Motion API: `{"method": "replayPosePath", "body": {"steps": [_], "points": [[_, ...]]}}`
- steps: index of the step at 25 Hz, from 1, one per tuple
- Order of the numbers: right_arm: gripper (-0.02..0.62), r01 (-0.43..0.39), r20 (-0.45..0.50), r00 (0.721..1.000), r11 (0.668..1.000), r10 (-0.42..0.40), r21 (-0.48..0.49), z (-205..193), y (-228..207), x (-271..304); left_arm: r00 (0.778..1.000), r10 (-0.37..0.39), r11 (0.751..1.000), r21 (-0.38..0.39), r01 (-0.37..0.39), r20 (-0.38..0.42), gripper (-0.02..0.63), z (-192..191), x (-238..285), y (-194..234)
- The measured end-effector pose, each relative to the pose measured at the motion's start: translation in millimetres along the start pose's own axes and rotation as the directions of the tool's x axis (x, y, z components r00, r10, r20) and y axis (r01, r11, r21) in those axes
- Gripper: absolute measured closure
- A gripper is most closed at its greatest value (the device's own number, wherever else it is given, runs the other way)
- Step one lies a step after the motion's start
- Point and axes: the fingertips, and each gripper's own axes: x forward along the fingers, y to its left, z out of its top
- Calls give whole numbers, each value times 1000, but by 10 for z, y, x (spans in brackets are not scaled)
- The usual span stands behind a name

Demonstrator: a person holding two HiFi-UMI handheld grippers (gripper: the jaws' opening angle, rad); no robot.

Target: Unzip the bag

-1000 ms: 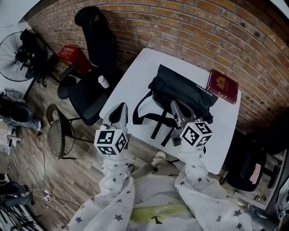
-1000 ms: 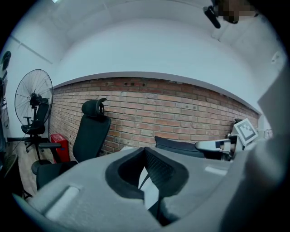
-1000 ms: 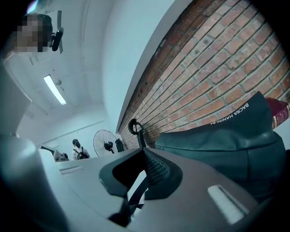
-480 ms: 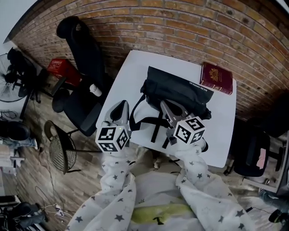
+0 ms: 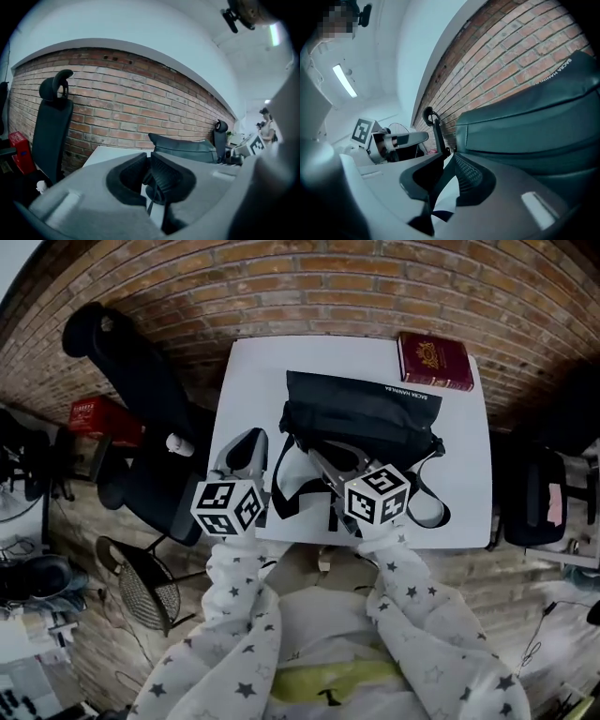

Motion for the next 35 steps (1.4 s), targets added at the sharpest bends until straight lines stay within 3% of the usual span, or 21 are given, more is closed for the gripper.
{"method": "replayPosePath", "body": {"steps": [8,13,18,24,28,32,35], "points": [[497,144,-17,989,989,-144,24,-334,21,329,973,-226,973,25,228,-48,525,-57,286,67],[482,209,-22,978,977,-209,30,-415,-60,379,950,-305,950,47,309,-64,505,-47,454,-22],[476,267,-31,963,964,-266,9,-406,-194,366,923,-374,925,41,379,-94,436,-76,680,-197],[474,396,-41,915,914,-401,-86,-443,-307,405,899,-416,905,37,425,-136,413,-189,843,-362],[483,472,-22,878,873,-478,-122,-459,-357,429,896,-424,902,34,431,-135,413,-203,875,-378],[553,522,-12,849,843,-527,-129,-448,-498,311,893,-426,900,37,435,-144,414,-225,925,-471],[571,533,-15,841,834,-541,-143,-440,-557,250,895,-420,901,48,431,-153,420,-229,955,-520]]}}
